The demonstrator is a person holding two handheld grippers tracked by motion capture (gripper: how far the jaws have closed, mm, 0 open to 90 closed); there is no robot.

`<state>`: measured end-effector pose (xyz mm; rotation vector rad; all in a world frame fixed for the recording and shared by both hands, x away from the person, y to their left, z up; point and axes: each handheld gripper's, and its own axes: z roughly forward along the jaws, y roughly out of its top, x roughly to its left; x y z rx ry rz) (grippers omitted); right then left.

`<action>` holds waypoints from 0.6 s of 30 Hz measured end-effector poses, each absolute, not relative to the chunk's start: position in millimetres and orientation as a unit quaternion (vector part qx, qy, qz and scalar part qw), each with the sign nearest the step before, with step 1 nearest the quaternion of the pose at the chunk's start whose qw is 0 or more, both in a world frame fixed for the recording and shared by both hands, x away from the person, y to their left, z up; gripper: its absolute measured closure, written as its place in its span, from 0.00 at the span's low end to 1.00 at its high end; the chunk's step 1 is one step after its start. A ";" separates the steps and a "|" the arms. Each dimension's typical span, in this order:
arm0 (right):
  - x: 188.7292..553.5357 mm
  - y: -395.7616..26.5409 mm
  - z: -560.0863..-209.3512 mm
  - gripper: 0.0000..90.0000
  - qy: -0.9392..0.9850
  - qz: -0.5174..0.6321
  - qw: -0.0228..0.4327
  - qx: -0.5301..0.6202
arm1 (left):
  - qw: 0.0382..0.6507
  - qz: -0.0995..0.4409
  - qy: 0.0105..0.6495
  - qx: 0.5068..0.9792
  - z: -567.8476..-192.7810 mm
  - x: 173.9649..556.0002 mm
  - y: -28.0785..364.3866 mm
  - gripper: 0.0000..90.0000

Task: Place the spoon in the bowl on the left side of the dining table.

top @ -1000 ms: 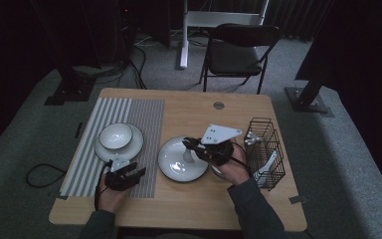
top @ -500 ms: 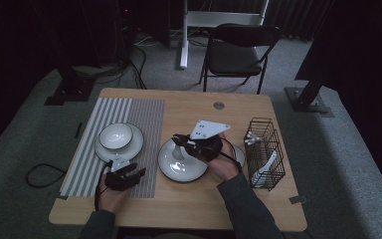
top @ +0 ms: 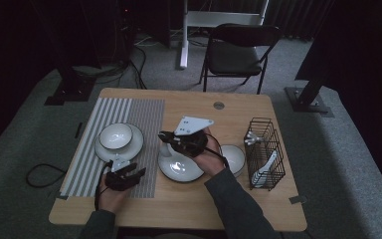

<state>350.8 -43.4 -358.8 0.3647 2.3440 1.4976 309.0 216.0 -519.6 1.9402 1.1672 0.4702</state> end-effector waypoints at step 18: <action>370.3 -12.6 -357.7 0.95 0.824 0.529 0.162 0.122 | 0.403 0.186 0.462 0.768 -520.0 309.6 215.5 0.61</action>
